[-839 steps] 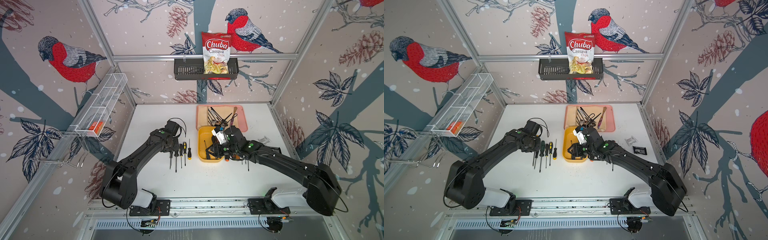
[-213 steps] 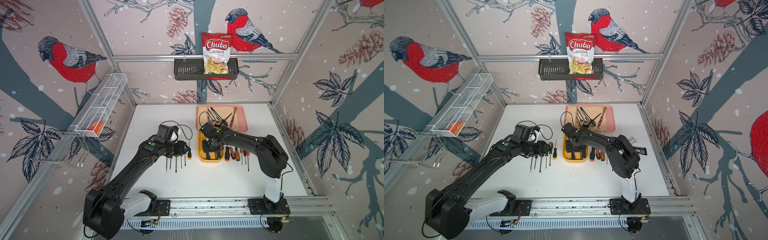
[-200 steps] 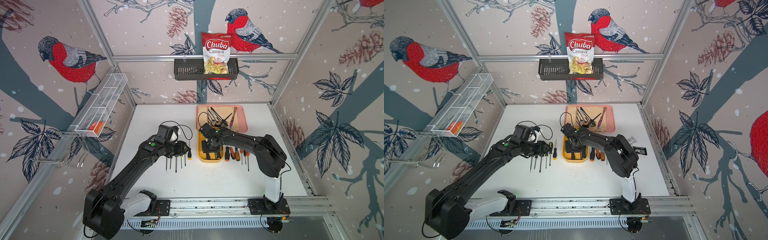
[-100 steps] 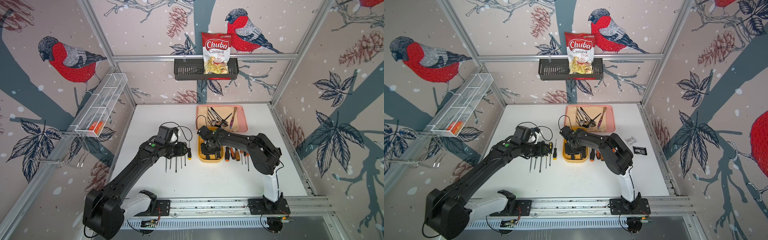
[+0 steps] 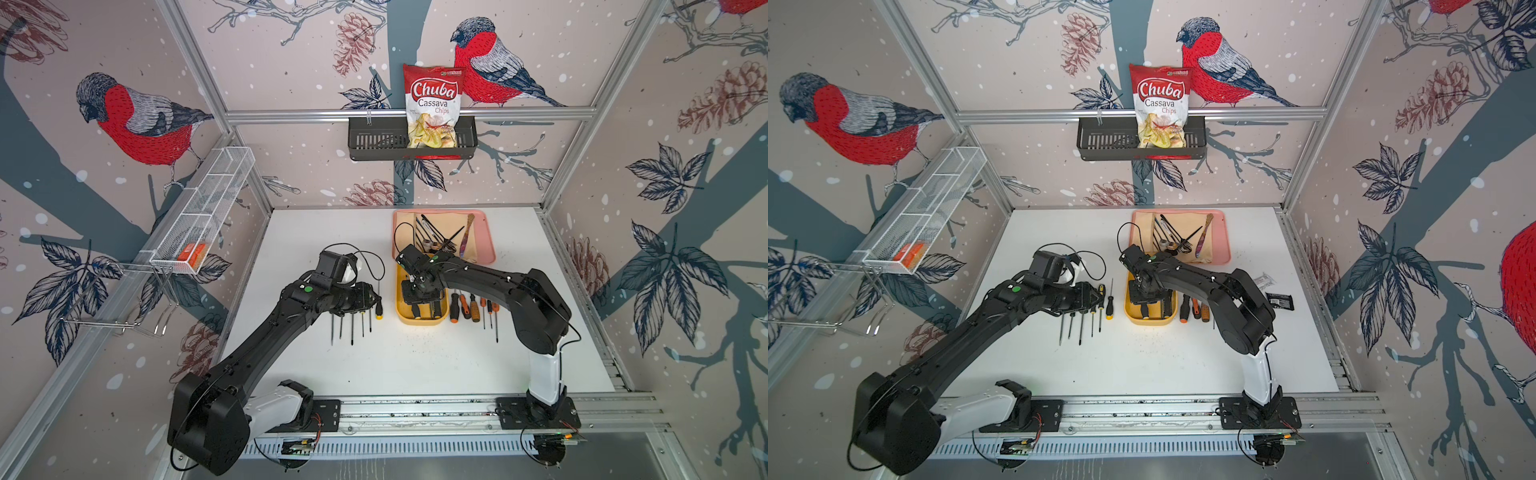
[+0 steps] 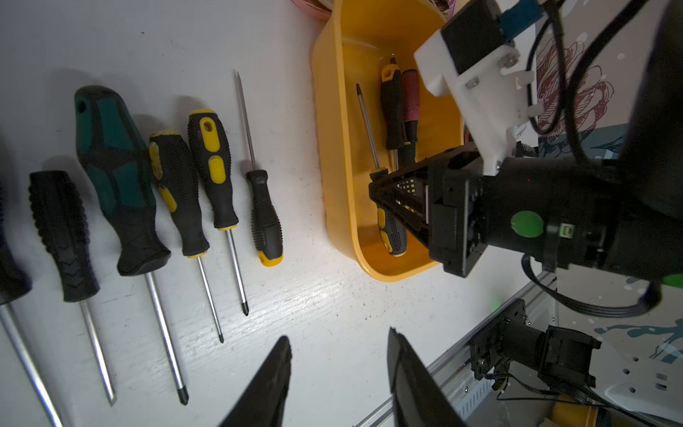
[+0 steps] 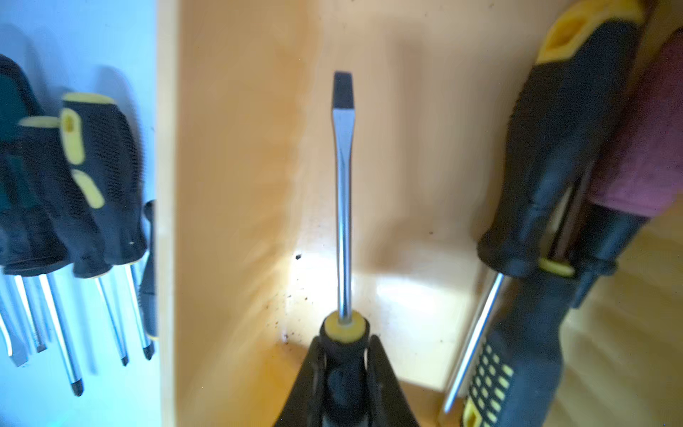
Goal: Take out the screwdriver from the storage box
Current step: Pick up the screwdriver from the storage box, then place the screwdriver at the center of the board.
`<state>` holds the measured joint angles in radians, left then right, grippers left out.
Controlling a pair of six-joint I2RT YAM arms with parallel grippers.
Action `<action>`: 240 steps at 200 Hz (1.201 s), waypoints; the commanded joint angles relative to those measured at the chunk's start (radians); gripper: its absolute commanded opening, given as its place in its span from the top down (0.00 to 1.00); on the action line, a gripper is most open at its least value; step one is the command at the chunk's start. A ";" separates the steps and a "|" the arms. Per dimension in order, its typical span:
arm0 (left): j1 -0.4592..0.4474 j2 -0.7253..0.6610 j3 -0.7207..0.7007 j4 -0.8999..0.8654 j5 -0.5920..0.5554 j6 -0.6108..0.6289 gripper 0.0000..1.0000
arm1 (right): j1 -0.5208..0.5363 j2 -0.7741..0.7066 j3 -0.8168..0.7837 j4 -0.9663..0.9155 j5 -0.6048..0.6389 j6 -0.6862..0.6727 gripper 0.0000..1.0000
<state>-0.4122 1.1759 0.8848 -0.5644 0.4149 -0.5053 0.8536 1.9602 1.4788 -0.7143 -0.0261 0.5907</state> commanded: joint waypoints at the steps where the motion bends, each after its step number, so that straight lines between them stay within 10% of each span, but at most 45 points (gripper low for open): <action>1: -0.010 0.010 0.003 0.058 0.007 -0.025 0.55 | -0.008 -0.041 0.005 -0.034 0.034 -0.030 0.87; 240: -0.323 0.323 0.201 0.193 -0.061 -0.102 0.55 | -0.528 -0.406 -0.424 -0.071 0.327 -0.167 0.87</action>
<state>-0.7322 1.4948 1.0832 -0.4007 0.3649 -0.6025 0.3408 1.5295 1.0584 -0.7921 0.2012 0.4480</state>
